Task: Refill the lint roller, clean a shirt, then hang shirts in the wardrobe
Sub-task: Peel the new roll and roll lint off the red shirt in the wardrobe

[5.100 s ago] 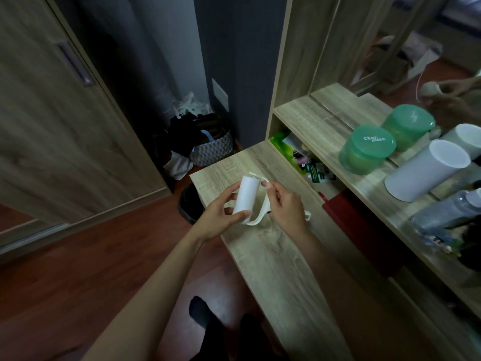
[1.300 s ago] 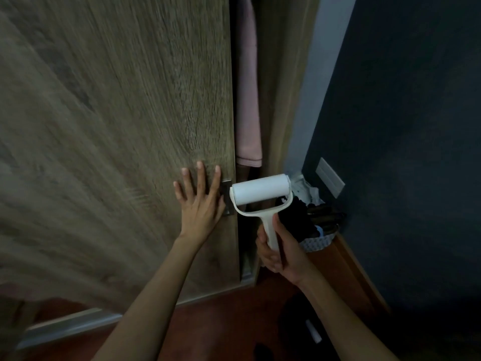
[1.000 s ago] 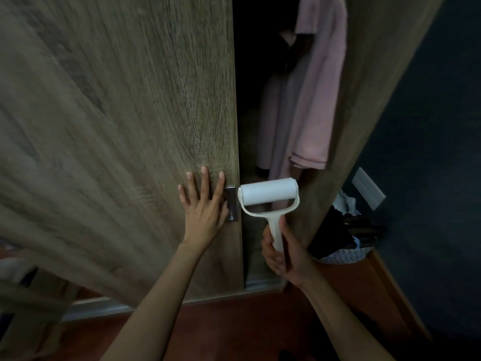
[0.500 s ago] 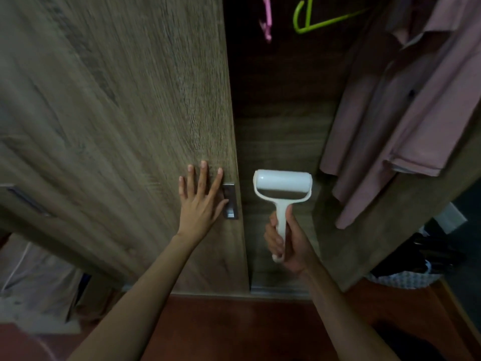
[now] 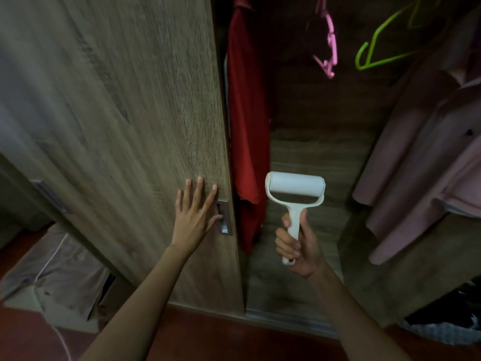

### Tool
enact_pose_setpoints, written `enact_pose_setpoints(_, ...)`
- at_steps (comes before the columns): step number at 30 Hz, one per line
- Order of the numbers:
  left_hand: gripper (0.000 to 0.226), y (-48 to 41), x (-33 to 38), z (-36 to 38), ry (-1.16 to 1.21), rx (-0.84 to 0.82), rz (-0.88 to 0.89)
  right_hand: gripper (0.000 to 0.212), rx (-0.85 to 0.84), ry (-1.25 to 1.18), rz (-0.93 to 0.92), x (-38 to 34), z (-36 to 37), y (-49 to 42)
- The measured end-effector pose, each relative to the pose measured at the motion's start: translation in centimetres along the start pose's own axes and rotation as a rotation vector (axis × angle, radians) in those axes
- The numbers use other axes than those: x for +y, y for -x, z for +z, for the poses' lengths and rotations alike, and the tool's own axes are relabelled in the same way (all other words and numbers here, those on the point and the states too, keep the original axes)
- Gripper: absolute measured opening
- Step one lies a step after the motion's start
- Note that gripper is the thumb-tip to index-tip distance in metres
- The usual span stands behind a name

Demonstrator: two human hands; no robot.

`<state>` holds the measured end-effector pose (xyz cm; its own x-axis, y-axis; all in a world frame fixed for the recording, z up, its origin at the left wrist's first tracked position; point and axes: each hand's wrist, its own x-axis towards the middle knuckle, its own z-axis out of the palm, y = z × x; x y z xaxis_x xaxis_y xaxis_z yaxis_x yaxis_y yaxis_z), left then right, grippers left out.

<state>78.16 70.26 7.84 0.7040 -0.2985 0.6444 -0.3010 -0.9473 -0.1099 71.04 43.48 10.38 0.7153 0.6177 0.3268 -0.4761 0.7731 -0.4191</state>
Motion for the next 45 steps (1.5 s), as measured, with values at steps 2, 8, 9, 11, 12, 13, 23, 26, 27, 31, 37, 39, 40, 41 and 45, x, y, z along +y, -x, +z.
enact_pose_setpoints(2,0.085,0.1,-0.9,-0.2,-0.024,-0.006,-0.003,0.046,-0.016,0.010,0.016,0.0,0.1,-0.6)
enact_pose_setpoints(8,0.084,0.3,-2.9,-0.6,-0.059,0.006,0.025,0.047,0.014,0.041,0.017,0.8,0.6,-1.7)
enact_pose_setpoints(9,0.084,0.4,-3.0,-0.6,-0.058,0.001,0.034,0.047,0.016,0.054,0.020,0.9,0.7,-1.9)
enact_pose_setpoints(11,0.083,0.4,-3.2,-0.6,-0.043,-0.010,0.042,0.047,0.018,0.078,0.026,1.1,0.8,-2.0)
enact_pose_setpoints(12,0.082,0.5,-3.3,-0.6,-0.035,-0.014,0.041,0.047,0.016,0.077,0.029,1.1,0.8,-2.1)
enact_pose_setpoints(13,0.082,0.5,-3.3,-0.8,-0.034,-0.028,0.035,0.047,0.016,0.074,0.027,1.2,0.9,-2.1)
enact_pose_setpoints(23,0.050,-0.8,6.7,-7.1,0.532,0.117,-0.266,0.051,0.007,0.013,0.111,-3.0,-0.3,-2.2)
enact_pose_setpoints(26,0.044,-2.3,11.1,-7.7,0.695,0.156,-0.310,0.052,0.008,0.053,0.160,-6.4,-1.2,-2.9)
enact_pose_setpoints(27,0.044,-2.5,11.6,-7.6,0.719,0.150,-0.297,0.052,0.014,0.062,0.155,-6.6,-1.1,-3.0)
enact_pose_setpoints(31,0.043,-3.6,11.9,-6.8,0.709,0.083,-0.309,0.052,-0.052,0.017,0.162,-6.4,-1.5,-2.9)
enact_pose_setpoints(37,0.041,-5.1,11.3,-5.8,0.641,0.170,-0.532,0.047,-0.090,-0.008,0.279,-7.2,-2.1,-3.7)
enact_pose_setpoints(39,0.035,-5.3,11.9,-6.4,0.586,0.282,-0.630,0.048,-0.099,0.025,0.333,-8.1,-2.4,-4.1)
enact_pose_setpoints(40,0.031,-5.3,12.0,-6.9,0.577,0.349,-0.695,0.047,-0.100,0.043,0.362,-8.4,-2.5,-4.3)
enact_pose_setpoints(41,0.026,-5.2,12.0,-7.5,0.581,0.411,-0.763,0.046,-0.100,0.057,0.386,-8.6,-2.6,-4.5)
enact_pose_setpoints(45,0.027,-4.4,12.5,-11.3,0.563,0.561,-0.907,0.045,-0.093,0.107,0.452,-8.9,-2.3,-5.4)
